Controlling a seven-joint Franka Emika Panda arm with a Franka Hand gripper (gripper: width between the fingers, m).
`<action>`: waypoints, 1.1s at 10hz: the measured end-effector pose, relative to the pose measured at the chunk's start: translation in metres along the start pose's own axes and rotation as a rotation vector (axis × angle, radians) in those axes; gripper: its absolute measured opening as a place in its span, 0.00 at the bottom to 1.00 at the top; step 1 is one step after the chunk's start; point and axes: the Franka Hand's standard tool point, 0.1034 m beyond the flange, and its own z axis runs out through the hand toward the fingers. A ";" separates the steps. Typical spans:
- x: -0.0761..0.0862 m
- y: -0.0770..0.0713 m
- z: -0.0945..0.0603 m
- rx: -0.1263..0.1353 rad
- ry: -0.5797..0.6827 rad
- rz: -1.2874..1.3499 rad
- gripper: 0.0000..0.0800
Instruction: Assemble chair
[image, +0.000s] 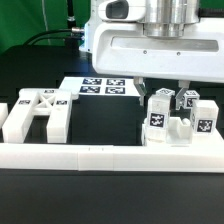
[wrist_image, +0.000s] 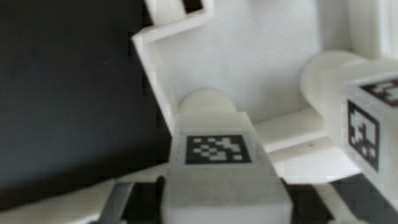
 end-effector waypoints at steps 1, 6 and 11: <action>-0.001 -0.001 0.000 0.005 0.002 0.122 0.36; 0.000 -0.005 -0.001 0.025 -0.007 0.636 0.36; 0.001 -0.001 0.002 0.022 -0.007 0.504 0.79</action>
Offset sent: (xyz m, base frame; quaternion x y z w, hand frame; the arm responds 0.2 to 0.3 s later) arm -0.0037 0.0155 -0.0038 0.0458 0.0143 0.3036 0.9516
